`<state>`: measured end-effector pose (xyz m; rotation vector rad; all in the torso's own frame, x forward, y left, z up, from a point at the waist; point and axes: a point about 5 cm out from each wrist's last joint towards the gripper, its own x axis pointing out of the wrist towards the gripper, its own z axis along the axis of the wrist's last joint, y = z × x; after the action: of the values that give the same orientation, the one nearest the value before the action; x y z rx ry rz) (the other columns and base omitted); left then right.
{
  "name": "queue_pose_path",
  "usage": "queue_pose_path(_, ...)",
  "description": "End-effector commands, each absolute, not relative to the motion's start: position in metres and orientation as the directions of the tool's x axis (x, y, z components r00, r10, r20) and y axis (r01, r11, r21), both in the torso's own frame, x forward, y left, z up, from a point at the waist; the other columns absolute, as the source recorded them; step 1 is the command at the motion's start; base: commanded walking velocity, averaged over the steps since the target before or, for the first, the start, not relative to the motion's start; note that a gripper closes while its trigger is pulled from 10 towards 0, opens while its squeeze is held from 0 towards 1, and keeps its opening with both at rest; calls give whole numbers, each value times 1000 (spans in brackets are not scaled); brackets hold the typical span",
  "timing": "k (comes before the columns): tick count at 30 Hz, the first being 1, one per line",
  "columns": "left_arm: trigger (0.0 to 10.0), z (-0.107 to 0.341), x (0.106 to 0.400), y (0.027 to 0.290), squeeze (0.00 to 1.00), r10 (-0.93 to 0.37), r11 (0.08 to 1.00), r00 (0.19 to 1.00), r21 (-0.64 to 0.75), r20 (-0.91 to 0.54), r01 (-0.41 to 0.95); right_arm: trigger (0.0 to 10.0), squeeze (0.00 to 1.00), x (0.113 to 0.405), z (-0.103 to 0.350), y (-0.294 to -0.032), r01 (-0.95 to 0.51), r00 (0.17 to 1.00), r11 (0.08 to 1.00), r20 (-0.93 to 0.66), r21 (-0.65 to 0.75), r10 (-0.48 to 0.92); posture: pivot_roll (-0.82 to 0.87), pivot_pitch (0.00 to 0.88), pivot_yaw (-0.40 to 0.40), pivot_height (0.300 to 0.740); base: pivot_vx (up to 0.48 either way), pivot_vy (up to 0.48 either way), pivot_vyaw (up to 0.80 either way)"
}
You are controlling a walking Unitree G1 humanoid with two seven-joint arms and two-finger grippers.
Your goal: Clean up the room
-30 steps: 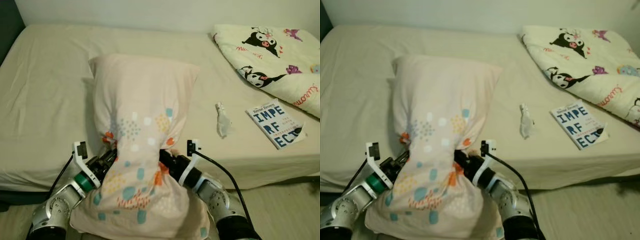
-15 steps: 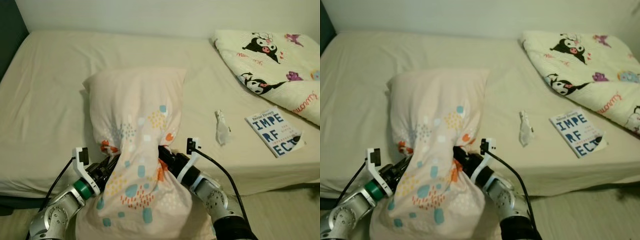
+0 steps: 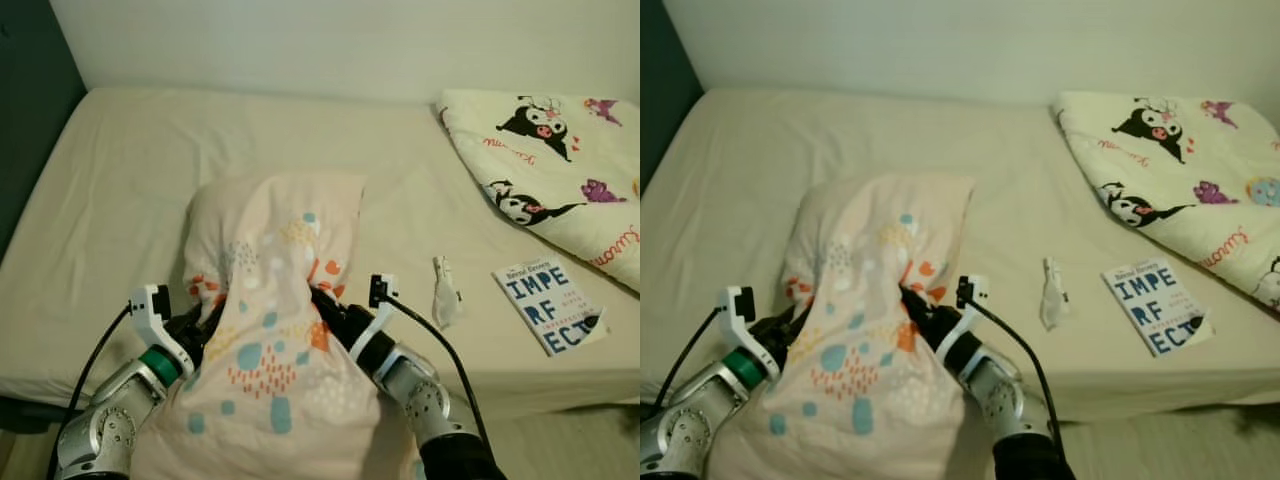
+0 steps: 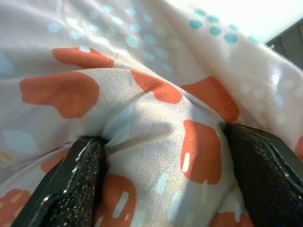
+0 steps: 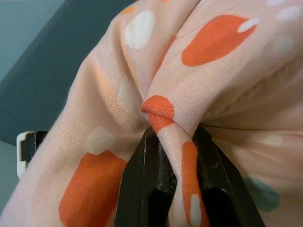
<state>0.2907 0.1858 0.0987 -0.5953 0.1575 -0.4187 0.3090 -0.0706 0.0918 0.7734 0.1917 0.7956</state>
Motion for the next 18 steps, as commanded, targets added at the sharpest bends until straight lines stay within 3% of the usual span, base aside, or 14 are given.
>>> queue_pose_path(1,10000,106,294,171,0,-469,717,883,-576,18,393,10000,0,306,97,-58,-604,666,396,165,692,727,190,74,-22,680,0,0,0)
queue_pose_path(9,10000,120,301,171,0,-417,655,899,-640,135,401,10000,0,305,98,-56,-602,669,388,176,698,722,185,58,-13,710,0,0,0)
queue_pose_path(18,10000,131,307,160,0,-422,711,898,-568,126,414,10000,0,305,106,-49,-614,668,367,213,699,713,191,47,-2,740,0,0,0)
